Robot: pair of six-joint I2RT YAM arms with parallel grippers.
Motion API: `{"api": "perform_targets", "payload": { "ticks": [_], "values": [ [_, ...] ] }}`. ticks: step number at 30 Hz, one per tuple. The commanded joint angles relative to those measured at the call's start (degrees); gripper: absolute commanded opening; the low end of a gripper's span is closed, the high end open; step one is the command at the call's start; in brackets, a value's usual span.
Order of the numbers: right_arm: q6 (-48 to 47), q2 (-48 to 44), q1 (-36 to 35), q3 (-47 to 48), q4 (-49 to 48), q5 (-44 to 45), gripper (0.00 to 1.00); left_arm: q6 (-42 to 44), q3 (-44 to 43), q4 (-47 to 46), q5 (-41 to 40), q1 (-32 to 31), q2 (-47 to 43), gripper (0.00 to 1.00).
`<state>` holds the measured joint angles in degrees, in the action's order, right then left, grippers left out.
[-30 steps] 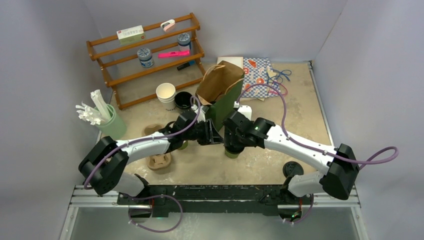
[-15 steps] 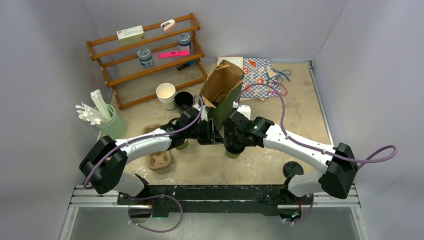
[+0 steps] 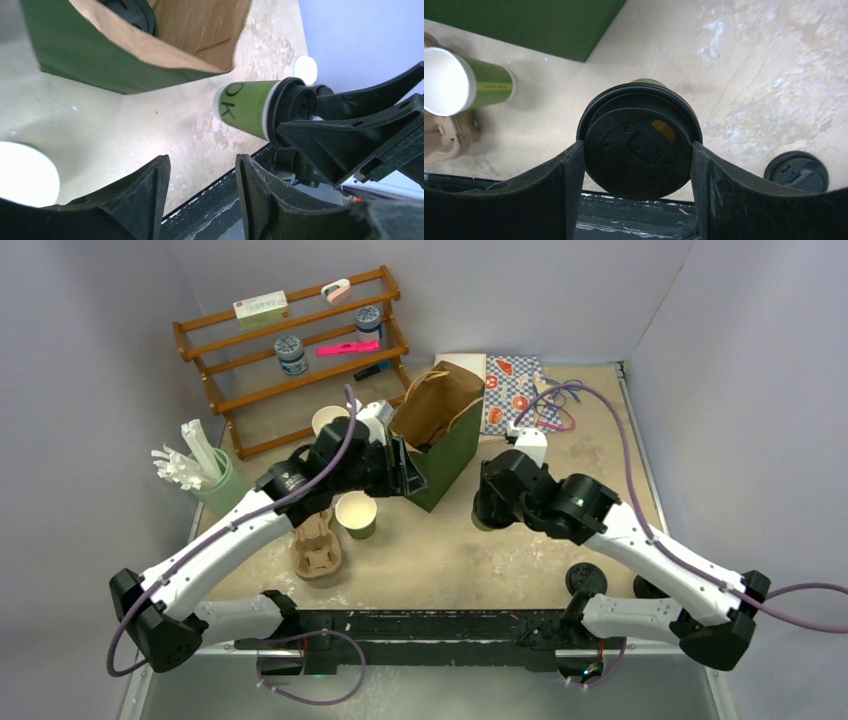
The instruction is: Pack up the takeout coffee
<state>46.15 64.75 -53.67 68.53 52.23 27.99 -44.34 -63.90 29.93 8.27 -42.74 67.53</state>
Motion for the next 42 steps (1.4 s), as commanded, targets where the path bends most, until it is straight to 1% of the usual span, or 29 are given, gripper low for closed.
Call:
{"api": "perform_targets", "payload": {
  "ticks": [1, 4, 8, 12, 14, 16, 19, 22, 24, 27, 29, 33, 35, 42],
  "values": [
    [-2.00, -0.91, 0.04, 7.54, 5.97, 7.99, 0.32, 6.46, -10.52, 13.41, -8.07, 1.33, -0.68, 0.53],
    [-3.18, 0.01, 0.07, 12.71, 9.01, 10.85, 0.32, 12.20, -20.41, 17.84, -10.75, 4.02, 3.54, 0.55],
    [-5.70, 1.12, 0.19, 18.67, 11.78, 13.64, 0.32, 18.30, -33.55, 21.99, -8.56, 10.87, 13.37, 0.59],
    [-8.11, 2.52, 0.39, 24.08, 13.95, 15.30, 0.31, 21.48, -43.70, 22.55, -5.80, 14.90, 22.20, 0.64],
    [-9.43, 3.51, 0.46, 27.33, 15.68, 16.74, 0.31, 22.93, -46.67, 21.78, -5.38, 15.39, 26.01, 0.67],
    [-11.21, 4.78, 0.49, 31.08, 17.11, 18.48, 0.31, 24.47, -48.85, 20.87, -5.33, 15.49, 29.29, 0.68],
    [-12.97, 6.26, 0.51, 36.02, 18.80, 21.06, 0.31, 26.72, -50.59, 18.43, -2.40, 15.67, 33.04, 0.68],
    [-14.94, 6.58, 0.54, 38.13, 17.63, 22.11, 0.30, 28.44, -51.23, 16.44, 1.12, 15.67, 35.58, 0.68],
    [-15.85, 6.59, 0.50, 38.37, 16.51, 22.60, 0.29, 29.09, -51.28, 16.04, 1.35, 15.68, 36.88, 0.67],
    [-17.04, 6.77, 0.50, 39.35, 15.63, 23.31, 0.28, 29.30, -51.25, 16.04, 1.25, 15.70, 38.71, 0.56],
    [-18.19, 7.14, 0.57, 40.61, 14.98, 23.99, 0.28, 29.48, -51.03, 15.78, 2.69, 15.70, 39.49, 0.45],
    [-22.83, 7.53, 0.55, 42.54, 13.57, 26.28, 0.28, 29.77, -48.54, 14.35, 9.62, 15.67, 38.16, 0.14],
    [-23.98, 7.73, 0.54, 43.04, 13.94, 28.07, 0.28, 29.35, -46.80, 14.19, 12.00, 15.70, 36.34, 0.01],
    [-25.62, 7.31, 0.58, 44.38, 12.78, 27.91, 0.27, 27.38, -41.02, 14.73, 20.29, 14.97, 28.90, 0.00]
  ]
}}
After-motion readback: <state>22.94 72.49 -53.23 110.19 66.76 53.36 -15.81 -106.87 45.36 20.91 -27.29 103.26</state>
